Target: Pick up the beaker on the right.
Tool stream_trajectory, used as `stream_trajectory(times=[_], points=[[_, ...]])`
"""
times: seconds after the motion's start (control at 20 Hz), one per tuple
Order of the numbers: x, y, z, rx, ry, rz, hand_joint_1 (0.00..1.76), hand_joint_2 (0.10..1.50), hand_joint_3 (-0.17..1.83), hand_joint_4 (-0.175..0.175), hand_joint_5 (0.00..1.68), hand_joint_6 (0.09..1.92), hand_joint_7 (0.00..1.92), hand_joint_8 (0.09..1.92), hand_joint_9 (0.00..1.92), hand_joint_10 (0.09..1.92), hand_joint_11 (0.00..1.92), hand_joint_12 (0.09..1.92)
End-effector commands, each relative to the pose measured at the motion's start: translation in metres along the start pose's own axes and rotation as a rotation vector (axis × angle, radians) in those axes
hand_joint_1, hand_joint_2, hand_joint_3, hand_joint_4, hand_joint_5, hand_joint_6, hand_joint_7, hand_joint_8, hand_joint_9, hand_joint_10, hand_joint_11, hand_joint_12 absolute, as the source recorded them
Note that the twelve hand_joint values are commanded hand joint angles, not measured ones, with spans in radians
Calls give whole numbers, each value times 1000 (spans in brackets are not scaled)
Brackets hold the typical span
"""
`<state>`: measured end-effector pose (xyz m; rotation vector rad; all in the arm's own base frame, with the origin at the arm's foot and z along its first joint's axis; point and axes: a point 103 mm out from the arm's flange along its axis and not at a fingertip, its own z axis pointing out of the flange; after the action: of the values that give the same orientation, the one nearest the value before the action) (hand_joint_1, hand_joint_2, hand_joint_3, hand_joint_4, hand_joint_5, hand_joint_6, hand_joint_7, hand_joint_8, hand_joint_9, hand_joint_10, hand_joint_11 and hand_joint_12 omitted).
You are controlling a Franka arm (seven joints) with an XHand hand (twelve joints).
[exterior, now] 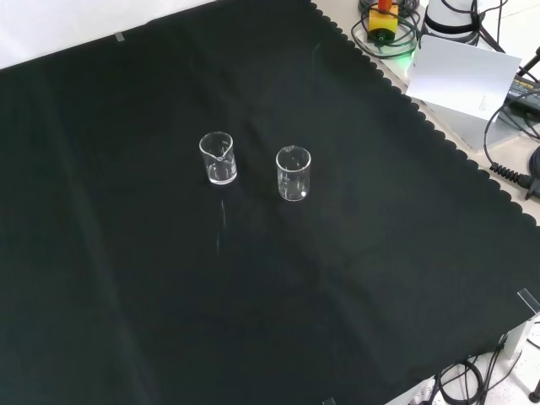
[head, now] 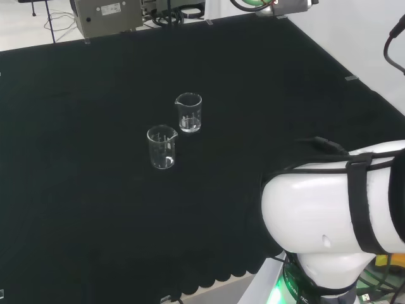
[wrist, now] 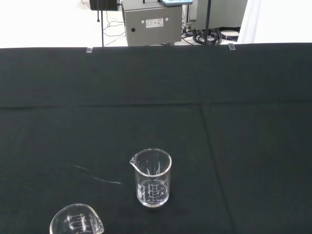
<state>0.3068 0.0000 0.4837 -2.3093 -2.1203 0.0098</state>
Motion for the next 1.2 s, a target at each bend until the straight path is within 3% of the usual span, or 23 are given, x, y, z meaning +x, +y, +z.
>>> stream_trajectory(times=[0.05, 0.25, 0.5, 0.9, 0.95, 1.0, 1.2], points=[[12, -1, 2, -9, -22, 6, 209, 1288, 34, -36, 251, 87, 0, 312, 48, 705, 0, 1266], [-7, 3, 2, 3, -17, 17, 68, 1387, 80, -31, 293, 87, 0, 320, 67, 681, 0, 1295], [-13, 10, 7, 17, -26, 48, 63, 1392, 83, -32, 297, 87, 0, 321, 70, 677, 0, 1297], [-24, 30, 39, 76, -24, 111, 85, 1387, 79, -33, 302, 87, 0, 325, 73, 672, 0, 1296], [-1, 29, 42, 75, -40, 118, 90, 1385, 79, -33, 303, 87, 0, 325, 74, 671, 0, 1296], [6, 31, 46, 78, -47, 120, 93, 1384, 78, -34, 303, 87, 0, 325, 74, 670, 0, 1295], [-26, 56, 69, 117, -50, 142, 115, 1376, 74, -36, 306, 87, 0, 331, 76, 668, 0, 1294]])
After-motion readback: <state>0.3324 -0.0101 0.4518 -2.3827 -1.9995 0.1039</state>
